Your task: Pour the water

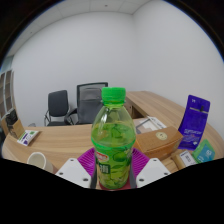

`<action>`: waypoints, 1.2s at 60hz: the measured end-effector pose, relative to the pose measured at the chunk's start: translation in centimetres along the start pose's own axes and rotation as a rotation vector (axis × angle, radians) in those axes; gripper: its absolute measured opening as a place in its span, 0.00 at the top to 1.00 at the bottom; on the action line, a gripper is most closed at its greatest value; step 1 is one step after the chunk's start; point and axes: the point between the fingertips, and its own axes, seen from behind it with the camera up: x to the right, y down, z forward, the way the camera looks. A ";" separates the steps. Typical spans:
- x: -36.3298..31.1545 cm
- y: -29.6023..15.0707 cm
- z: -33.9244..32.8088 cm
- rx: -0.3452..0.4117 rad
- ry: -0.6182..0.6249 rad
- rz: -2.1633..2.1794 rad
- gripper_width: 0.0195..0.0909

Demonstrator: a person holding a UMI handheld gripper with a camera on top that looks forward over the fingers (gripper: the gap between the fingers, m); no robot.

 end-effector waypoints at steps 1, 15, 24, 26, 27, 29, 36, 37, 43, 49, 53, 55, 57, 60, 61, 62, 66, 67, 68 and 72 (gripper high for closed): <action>-0.1 0.8 -0.2 -0.013 -0.006 0.005 0.63; -0.1 0.6 -0.3 0.036 -0.022 0.004 0.47; -1.1 2.3 -1.3 -0.067 -0.030 -0.033 0.25; -1.2 2.4 -2.0 -0.076 -0.025 -0.036 0.22; -1.2 2.4 -2.4 -0.078 -0.023 -0.036 0.22; -1.2 2.6 -3.3 -0.083 -0.019 -0.032 0.21; -1.1 5.5 -8.2 -0.157 0.012 -0.016 0.18; -1.1 5.9 -9.1 -0.167 0.019 -0.012 0.19; -1.3 7.7 -15.0 -0.209 0.044 -0.003 0.18; -2.6 7.1 -20.7 -0.206 0.076 0.069 0.17; -4.5 5.9 -24.0 -0.196 0.064 0.078 0.16; -5.7 5.2 -25.4 -0.188 0.059 0.064 0.16; -6.8 4.7 -26.8 -0.182 0.056 0.047 0.16; -8.4 3.8 -28.5 -0.171 0.052 0.020 0.16; -8.9 3.5 -29.1 -0.168 0.050 0.012 0.16; -9.5 3.3 -29.6 -0.164 0.048 0.005 0.16; -12.4 1.9 -31.6 -0.146 0.022 -0.003 0.16; -13.2 1.5 -32.1 -0.140 0.011 -0.005 0.15; -14.0 1.3 -32.6 -0.133 -0.001 -0.009 0.16; -16.8 0.5 -34.4 -0.120 -0.042 -0.033 0.15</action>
